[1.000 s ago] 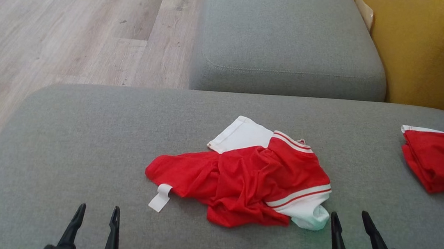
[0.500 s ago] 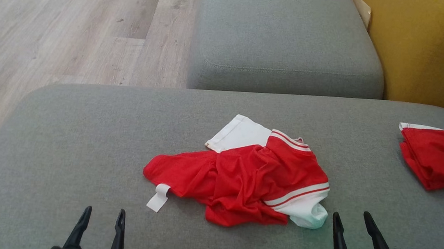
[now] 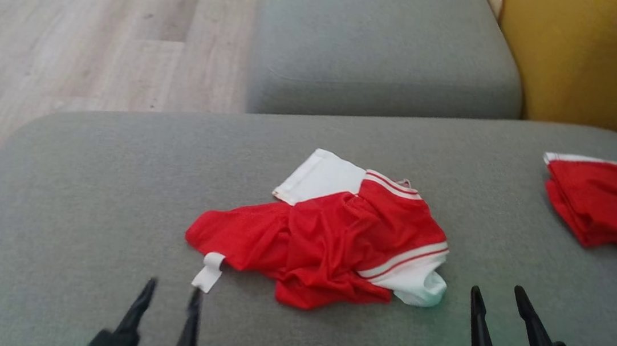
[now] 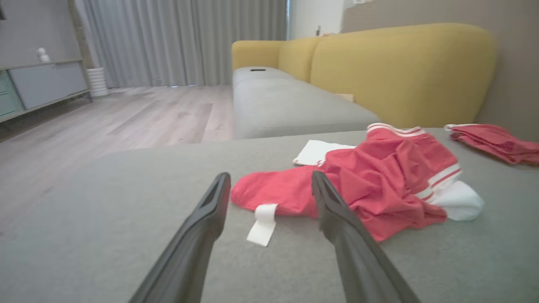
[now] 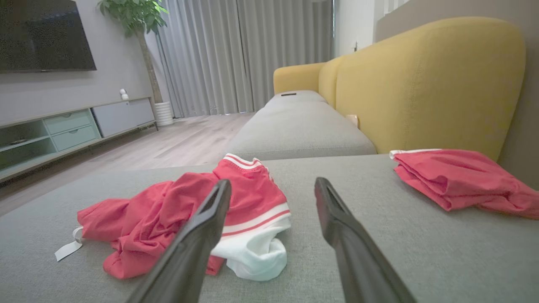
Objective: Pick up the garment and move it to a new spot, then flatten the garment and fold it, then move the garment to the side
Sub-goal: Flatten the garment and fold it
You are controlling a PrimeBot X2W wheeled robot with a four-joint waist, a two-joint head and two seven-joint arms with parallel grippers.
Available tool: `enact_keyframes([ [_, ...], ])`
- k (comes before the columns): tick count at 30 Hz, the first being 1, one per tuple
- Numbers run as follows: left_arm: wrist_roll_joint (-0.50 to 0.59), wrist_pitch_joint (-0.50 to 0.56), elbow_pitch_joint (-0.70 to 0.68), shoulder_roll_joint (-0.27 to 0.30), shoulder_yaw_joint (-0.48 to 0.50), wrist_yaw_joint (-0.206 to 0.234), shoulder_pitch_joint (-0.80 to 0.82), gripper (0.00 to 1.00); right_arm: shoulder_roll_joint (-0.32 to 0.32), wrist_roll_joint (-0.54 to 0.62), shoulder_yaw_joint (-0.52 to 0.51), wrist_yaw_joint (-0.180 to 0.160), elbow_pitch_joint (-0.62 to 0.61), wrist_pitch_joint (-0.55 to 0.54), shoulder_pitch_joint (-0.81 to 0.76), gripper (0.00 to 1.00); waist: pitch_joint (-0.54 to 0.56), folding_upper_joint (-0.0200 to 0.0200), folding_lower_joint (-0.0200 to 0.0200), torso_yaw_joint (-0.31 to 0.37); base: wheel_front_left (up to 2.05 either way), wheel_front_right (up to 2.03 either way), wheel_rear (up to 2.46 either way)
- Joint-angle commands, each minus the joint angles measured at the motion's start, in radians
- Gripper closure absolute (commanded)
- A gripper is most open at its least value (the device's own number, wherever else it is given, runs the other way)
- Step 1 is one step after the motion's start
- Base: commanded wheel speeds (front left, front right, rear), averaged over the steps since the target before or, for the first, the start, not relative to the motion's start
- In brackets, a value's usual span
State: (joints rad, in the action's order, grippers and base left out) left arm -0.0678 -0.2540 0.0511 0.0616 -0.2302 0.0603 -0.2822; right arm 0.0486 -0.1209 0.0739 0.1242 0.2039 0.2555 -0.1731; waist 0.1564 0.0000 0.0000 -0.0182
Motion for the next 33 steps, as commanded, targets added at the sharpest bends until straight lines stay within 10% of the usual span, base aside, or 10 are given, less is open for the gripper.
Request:
enact_keyframes([
  [1,-0.012,-0.008,-0.023,-0.011,0.003,-0.016,0.104,0.00,0.015,0.010,0.020,0.007,-0.043,0.006,0.061,0.00,-0.028,0.0000,0.0000,0.034,0.00,0.00,0.00],
  [19,-0.140,0.029,0.381,-0.011,-0.468,-0.150,0.733,0.00,0.013,0.019,0.028,0.007,-0.158,0.006,0.202,0.00,-0.364,0.0000,0.0000,0.313,0.00,0.00,0.00],
  [33,-0.271,0.181,0.660,-0.011,-0.759,-0.129,1.008,0.00,0.003,0.017,0.026,0.007,-0.157,0.006,0.256,0.00,-0.450,0.0000,0.0000,0.364,0.00,0.00,0.00],
])
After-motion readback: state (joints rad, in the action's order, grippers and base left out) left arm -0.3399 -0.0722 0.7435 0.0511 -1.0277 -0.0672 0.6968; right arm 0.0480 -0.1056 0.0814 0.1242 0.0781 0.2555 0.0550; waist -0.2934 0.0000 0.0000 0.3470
